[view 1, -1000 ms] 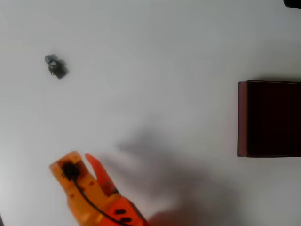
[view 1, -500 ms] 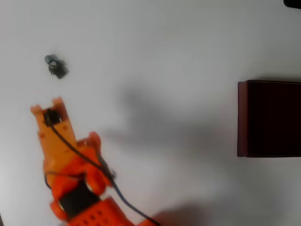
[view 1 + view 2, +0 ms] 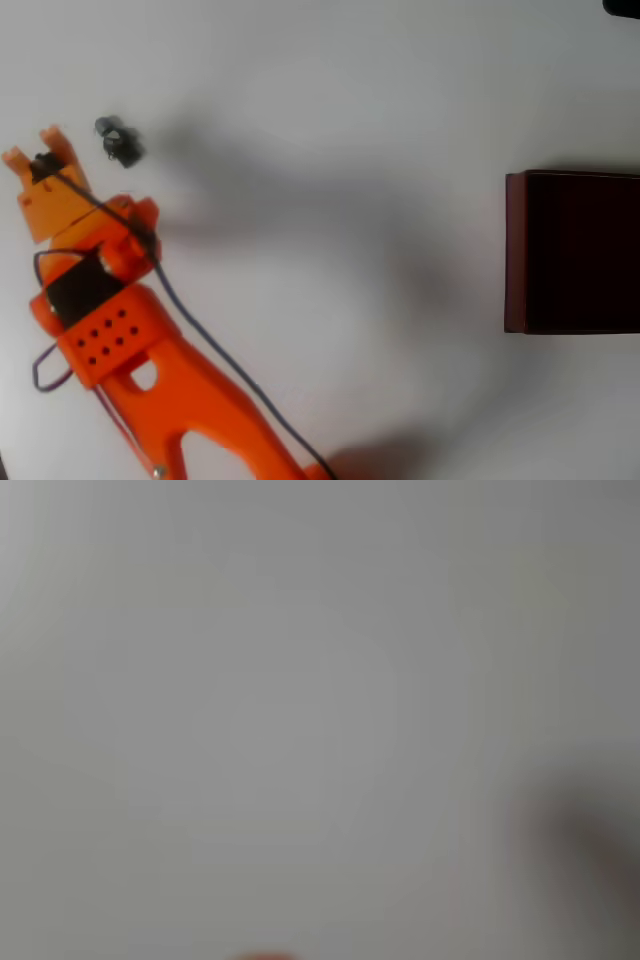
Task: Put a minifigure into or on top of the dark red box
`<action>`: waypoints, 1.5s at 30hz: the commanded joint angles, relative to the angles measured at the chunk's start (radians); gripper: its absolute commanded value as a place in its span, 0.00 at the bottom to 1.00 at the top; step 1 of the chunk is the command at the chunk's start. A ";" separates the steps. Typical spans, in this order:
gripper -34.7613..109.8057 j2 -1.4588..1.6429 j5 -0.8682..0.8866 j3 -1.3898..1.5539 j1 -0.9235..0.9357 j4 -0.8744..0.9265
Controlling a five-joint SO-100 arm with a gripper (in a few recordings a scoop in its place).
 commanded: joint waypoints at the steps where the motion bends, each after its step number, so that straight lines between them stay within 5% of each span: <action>1: 0.42 -0.005 -0.075 -0.067 0.028 -0.002; 45: 0.42 -0.342 -0.176 -0.402 0.058 0.017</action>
